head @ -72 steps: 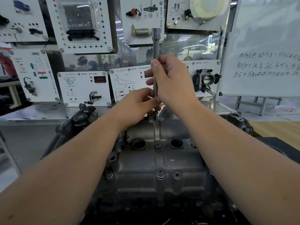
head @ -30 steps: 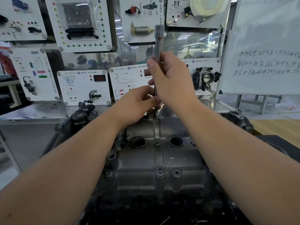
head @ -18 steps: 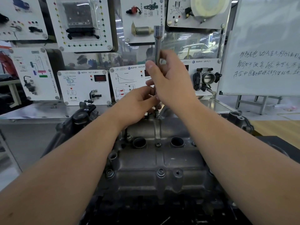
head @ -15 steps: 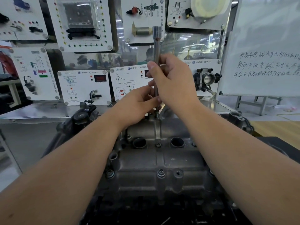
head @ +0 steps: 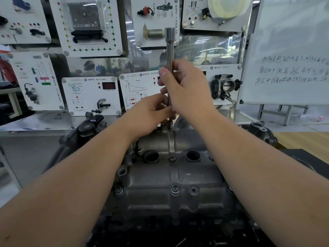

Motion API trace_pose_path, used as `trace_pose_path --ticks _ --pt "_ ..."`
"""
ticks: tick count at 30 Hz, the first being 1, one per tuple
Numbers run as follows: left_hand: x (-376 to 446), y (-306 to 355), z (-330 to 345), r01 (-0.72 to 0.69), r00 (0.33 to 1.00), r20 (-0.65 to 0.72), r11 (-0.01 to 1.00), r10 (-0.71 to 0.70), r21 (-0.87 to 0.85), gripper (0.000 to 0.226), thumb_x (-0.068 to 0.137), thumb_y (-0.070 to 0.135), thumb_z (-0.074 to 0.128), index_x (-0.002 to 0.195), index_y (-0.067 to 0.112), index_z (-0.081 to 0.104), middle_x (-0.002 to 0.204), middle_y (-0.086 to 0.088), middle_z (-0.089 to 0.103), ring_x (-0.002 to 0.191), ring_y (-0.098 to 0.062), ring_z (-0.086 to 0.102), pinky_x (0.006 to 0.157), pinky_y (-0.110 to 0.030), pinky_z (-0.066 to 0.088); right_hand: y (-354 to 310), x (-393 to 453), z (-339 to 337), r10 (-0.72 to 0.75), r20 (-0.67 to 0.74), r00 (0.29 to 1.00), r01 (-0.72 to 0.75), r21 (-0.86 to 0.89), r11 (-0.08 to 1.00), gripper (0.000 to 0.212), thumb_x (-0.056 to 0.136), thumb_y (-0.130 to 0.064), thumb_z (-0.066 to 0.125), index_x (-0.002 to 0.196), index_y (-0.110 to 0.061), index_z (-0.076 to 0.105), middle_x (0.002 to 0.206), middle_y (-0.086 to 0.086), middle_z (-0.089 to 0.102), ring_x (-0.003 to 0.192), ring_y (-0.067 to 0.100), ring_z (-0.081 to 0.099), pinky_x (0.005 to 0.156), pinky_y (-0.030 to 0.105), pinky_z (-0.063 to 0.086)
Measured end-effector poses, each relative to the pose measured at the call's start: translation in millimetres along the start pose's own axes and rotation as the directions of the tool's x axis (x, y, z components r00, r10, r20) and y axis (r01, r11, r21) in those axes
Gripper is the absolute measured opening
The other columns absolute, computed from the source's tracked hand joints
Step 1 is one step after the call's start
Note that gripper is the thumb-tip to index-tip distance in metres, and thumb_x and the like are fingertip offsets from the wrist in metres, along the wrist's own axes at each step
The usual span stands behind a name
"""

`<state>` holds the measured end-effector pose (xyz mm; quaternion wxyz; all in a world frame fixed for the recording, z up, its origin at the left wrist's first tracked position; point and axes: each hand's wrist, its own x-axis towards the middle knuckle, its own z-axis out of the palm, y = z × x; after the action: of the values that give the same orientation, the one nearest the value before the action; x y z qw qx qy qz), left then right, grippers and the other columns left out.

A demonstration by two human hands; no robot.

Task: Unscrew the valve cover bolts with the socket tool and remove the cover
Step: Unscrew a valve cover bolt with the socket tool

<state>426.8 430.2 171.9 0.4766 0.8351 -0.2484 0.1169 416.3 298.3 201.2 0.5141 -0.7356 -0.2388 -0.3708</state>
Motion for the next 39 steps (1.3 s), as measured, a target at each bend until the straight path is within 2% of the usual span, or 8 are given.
trace_pose_path --ticks 7,13,18,22,28,32,36,39 --pt "-0.6 -1.4 0.7 -0.014 1.000 0.020 0.999 0.015 -0.044 0.015 0.106 0.020 0.054 0.105 0.020 0.069 0.082 0.014 0.076 0.069 0.005 0.065 0.058 -0.007 0.044 1.5 2.7 1.2 0.047 0.047 0.998 -0.048 0.020 0.999 0.014 0.107 -0.029 0.046 0.114 -0.022 0.055 0.099 -0.012 0.070 0.077 -0.002 0.071 0.065 0.031 0.055" --pt "0.7 -1.0 -0.3 0.003 1.000 -0.006 1.000 -0.003 0.010 0.021 0.103 0.029 0.060 0.115 0.014 0.067 0.098 -0.002 0.077 0.073 -0.005 0.066 0.059 -0.019 0.045 1.1 0.0 -0.4 -0.026 0.011 1.000 0.027 -0.029 0.999 0.006 0.101 -0.035 0.058 0.106 -0.031 0.058 0.090 -0.010 0.072 0.083 0.011 0.072 0.073 0.041 0.060" --pt "0.8 -1.5 1.2 0.024 1.000 0.000 0.999 -0.024 -0.026 0.019 0.105 0.030 0.056 0.115 0.020 0.069 0.098 0.003 0.078 0.073 -0.003 0.068 0.059 -0.014 0.047 2.2 3.8 -1.1 0.035 0.008 0.999 -0.035 -0.040 0.999 0.019 0.105 -0.027 0.049 0.092 -0.022 0.062 0.091 -0.009 0.072 0.076 0.001 0.072 0.063 0.034 0.058" --pt "-0.6 -0.3 1.1 0.012 1.000 0.001 0.999 -0.012 -0.030 0.020 0.107 0.026 0.053 0.117 0.018 0.068 0.101 0.001 0.077 0.072 -0.001 0.068 0.058 -0.010 0.046 0.9 3.8 -1.8 0.041 0.016 0.999 -0.041 -0.001 0.999 0.014 0.107 -0.025 0.046 0.111 -0.023 0.059 0.094 -0.009 0.072 0.077 0.001 0.072 0.065 0.027 0.054" --pt "-0.1 0.4 1.3 0.027 1.000 -0.006 0.999 -0.027 -0.019 0.023 0.103 0.030 0.060 0.116 0.012 0.066 0.093 0.000 0.076 0.071 -0.007 0.065 0.067 -0.027 0.048 0.6 0.8 -3.3 -0.006 -0.032 0.999 0.004 -0.069 0.998 0.018 0.101 -0.031 0.057 0.107 -0.015 0.062 0.088 -0.002 0.073 0.079 0.016 0.072 0.071 0.044 0.060" --pt "-0.6 -0.1 2.9 0.010 1.000 0.002 0.997 -0.010 -0.082 0.016 0.106 0.024 0.056 0.109 0.018 0.070 0.086 0.008 0.074 0.066 0.001 0.064 0.057 -0.012 0.046 3.1 4.3 -1.7 0.037 0.006 0.999 -0.036 -0.039 0.999 0.016 0.105 -0.025 0.049 0.099 -0.016 0.061 0.093 -0.008 0.071 0.077 0.002 0.072 0.058 0.032 0.054" --pt "-1.6 0.1 1.6 -0.023 1.000 0.006 0.997 0.023 -0.068 0.017 0.106 0.021 0.054 0.107 0.018 0.070 0.094 0.003 0.076 0.068 0.006 0.066 0.058 -0.008 0.046 2.7 3.0 -1.1 0.028 0.043 0.999 -0.029 0.015 0.999 0.035 0.107 -0.027 0.044 0.142 -0.023 0.046 0.104 -0.009 0.070 0.082 -0.001 0.072 0.074 0.033 0.060" --pt "-0.3 -0.6 0.7 -0.016 1.000 -0.014 0.999 0.015 -0.046 0.018 0.105 0.019 0.057 0.113 0.007 0.069 0.102 -0.009 0.077 0.069 0.001 0.067 0.058 -0.009 0.046 2.3 0.0 -1.2 0.016 0.049 0.999 -0.016 0.014 1.000 0.036 0.103 -0.033 0.054 0.138 -0.024 0.050 0.098 -0.007 0.072 0.080 0.008 0.073 0.076 0.043 0.062"
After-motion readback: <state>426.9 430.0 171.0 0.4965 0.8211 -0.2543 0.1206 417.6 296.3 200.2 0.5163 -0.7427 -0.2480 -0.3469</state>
